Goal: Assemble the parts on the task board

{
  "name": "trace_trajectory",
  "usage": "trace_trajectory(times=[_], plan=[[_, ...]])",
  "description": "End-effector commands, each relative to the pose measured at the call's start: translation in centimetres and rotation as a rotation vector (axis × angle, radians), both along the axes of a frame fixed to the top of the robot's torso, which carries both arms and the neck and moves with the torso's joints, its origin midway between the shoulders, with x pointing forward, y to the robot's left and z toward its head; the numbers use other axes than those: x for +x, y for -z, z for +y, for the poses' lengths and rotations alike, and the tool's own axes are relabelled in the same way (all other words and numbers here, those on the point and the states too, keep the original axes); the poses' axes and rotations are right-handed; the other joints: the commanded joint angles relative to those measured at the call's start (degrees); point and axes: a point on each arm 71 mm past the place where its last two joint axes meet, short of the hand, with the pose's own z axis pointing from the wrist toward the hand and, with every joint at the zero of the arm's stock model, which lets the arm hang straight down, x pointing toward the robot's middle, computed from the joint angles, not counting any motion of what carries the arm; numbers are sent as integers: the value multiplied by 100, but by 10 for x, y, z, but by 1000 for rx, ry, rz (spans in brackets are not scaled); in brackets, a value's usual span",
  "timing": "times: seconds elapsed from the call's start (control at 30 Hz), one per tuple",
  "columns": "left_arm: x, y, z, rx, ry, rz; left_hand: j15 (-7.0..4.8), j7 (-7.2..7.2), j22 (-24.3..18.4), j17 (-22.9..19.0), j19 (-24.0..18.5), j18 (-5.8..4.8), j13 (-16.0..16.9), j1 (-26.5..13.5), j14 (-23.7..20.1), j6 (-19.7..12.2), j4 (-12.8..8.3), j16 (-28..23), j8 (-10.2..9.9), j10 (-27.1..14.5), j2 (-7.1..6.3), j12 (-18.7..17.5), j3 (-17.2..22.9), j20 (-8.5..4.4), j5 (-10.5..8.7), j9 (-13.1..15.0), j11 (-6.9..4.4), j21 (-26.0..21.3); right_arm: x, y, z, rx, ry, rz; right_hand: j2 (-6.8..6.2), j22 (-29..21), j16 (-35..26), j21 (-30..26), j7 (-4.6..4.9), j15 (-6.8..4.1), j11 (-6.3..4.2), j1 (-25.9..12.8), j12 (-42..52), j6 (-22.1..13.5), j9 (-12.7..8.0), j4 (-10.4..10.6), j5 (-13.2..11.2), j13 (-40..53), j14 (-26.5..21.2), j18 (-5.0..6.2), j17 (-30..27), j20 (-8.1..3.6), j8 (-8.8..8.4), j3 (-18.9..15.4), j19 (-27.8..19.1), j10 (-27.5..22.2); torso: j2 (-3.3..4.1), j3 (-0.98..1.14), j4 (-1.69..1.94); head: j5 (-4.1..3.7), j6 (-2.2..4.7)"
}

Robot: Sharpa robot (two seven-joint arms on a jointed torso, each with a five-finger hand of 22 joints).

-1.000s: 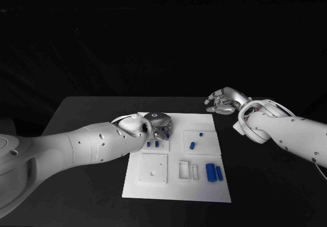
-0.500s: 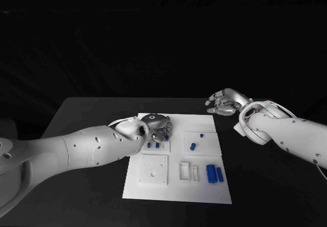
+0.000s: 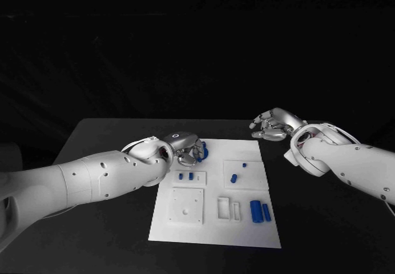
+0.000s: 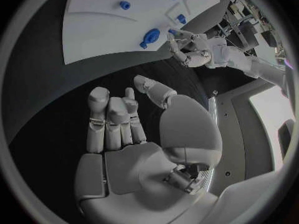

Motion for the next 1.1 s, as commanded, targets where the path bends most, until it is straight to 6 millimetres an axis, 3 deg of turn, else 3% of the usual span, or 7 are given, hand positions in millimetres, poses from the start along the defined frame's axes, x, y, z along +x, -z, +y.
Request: trace_trajectory(times=[0.03,0.43,1.1], plan=[[-1,0,7,-13,-20,34,-13,18,80,-6,27,183,8,-52,32,61,-9,31,13,46,12,16,38,-217,24,9,-6,36,-1,0,0,-9,-14,0,12,92,-37,0,36,-10,9,-64,22,12,4,-1,26,-9,36,224,7,-30,-28,-38,-1,-6,-1,1,0,2,1],[1,5,35,34,-65,70,-15,17,78,-9,28,183,8,-50,34,64,-15,27,10,50,8,11,43,-219,25,8,-8,35,-1,0,-2,-11,-11,1,13,92,-38,0,35,-10,9,-62,23,12,4,-4,30,-9,36,224,7,-31,-28,-39,0,-6,8,-4,3,13,3],[-1,16,31,49,-53,97,-17,15,75,-16,29,181,9,-51,37,71,-17,17,5,62,8,4,52,-221,24,6,-10,31,-1,0,-1,-11,-12,1,14,92,-38,0,35,-10,9,-60,23,11,4,-8,36,-10,37,224,7,-32,-28,-41,0,-7,9,6,-21,34,-19]])
